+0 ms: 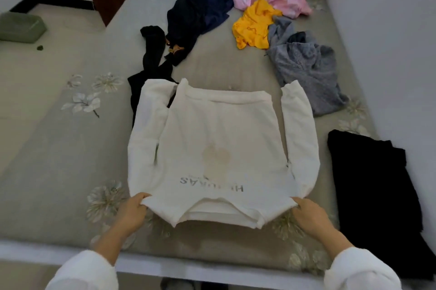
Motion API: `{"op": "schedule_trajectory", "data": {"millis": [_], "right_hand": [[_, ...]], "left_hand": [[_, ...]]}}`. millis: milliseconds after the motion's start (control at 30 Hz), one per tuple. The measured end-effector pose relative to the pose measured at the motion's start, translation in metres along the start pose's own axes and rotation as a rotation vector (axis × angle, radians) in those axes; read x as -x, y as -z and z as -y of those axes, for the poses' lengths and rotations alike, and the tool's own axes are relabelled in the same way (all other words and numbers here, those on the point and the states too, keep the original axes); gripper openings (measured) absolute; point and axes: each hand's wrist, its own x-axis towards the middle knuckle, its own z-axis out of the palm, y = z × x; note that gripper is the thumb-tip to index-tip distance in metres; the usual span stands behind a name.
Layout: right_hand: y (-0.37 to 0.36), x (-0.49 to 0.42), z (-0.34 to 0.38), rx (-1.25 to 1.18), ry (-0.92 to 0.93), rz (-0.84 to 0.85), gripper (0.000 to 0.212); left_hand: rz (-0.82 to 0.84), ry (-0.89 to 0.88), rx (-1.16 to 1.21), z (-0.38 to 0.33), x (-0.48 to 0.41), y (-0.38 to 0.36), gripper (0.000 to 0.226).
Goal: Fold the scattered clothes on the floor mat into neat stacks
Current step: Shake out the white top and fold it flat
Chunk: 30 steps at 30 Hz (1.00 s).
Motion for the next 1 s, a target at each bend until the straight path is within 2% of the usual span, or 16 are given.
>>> {"op": "schedule_trajectory", "data": {"millis": [167,300,367,500,667,1000], "right_hand": [[-0.047,0.009,-0.025,0.070,-0.038,0.126,0.044],[-0.084,0.010,-0.030,0.079,-0.136,0.317,0.045],[-0.101,0.008,-0.022,0.048,-0.170,0.339,0.046],[-0.126,-0.004,0.010,0.059,-0.145,0.287,0.047],[-0.120,-0.043,0.042,0.023,-0.111,0.105,0.039],[-0.044,-0.188,0.032,-0.109,-0.072,-0.150,0.039]], "left_hand": [[0.015,0.087,-0.092,0.040,0.020,-0.026,0.037],[0.245,0.215,-0.225,0.054,0.022,-0.054,0.041],[0.306,0.236,-0.255,0.050,0.018,-0.067,0.036],[0.287,0.204,-0.184,0.029,0.003,-0.098,0.028],[0.278,0.020,-0.195,-0.012,-0.032,-0.130,0.027],[-0.003,-0.406,-0.388,-0.134,-0.169,-0.180,0.051]]}}
